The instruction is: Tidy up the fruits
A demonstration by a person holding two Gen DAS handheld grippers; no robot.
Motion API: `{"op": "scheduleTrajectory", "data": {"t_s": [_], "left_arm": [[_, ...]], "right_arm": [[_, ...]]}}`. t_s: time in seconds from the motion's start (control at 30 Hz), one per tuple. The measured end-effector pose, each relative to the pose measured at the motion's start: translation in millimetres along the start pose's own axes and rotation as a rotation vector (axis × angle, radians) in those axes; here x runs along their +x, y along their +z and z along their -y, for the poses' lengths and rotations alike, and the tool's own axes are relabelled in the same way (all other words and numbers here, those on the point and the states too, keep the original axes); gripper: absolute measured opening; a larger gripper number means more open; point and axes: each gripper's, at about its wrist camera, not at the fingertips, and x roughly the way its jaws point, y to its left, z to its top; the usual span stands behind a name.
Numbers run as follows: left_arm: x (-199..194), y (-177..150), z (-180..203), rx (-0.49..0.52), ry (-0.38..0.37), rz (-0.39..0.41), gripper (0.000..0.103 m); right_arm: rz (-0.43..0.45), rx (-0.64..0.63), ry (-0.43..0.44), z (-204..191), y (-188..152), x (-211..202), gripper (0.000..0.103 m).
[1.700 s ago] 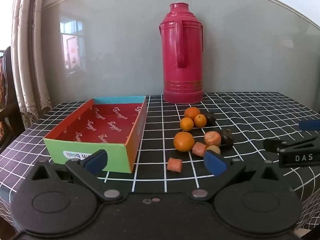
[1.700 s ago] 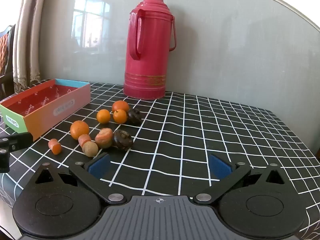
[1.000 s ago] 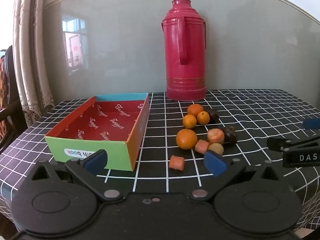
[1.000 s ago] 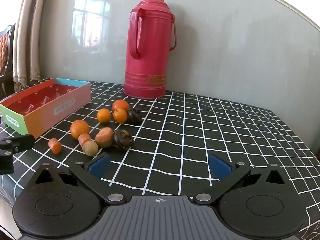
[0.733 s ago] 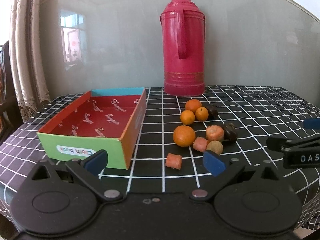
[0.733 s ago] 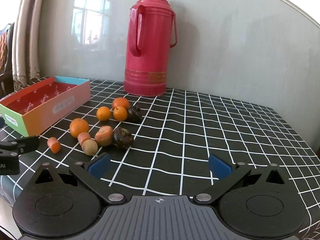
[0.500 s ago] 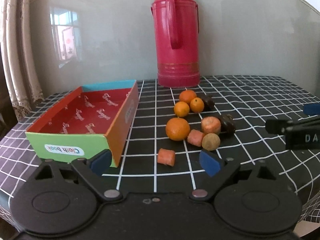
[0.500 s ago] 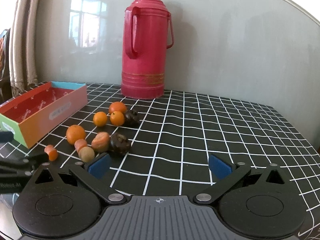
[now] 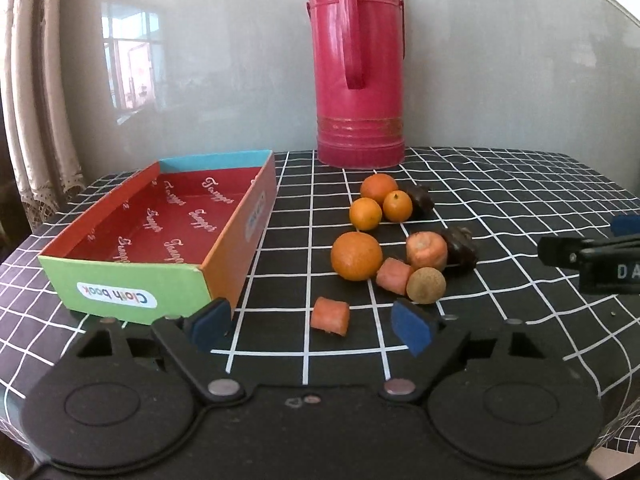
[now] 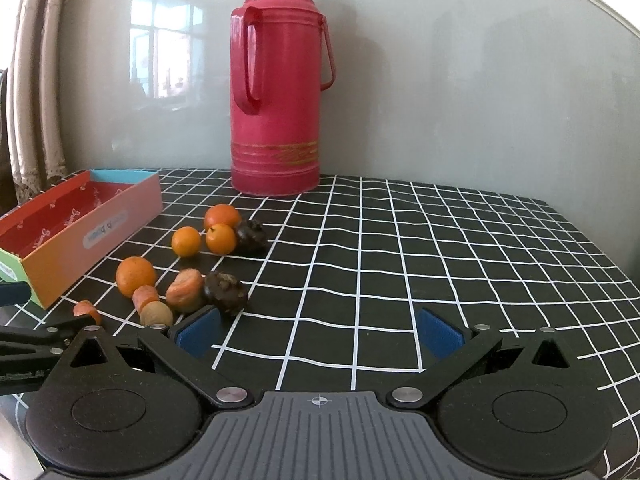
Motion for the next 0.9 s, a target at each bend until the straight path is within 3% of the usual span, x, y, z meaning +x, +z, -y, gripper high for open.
{"op": "scheduleTrajectory", "data": {"t_s": [0.9], "left_arm": [[-5.7, -0.2, -4.1, -0.016, 0.005, 0.011, 0.081]], "right_arm": [[-0.008, -0.037, -0.007, -5.8, -0.2, -1.5, 0.103]]}}
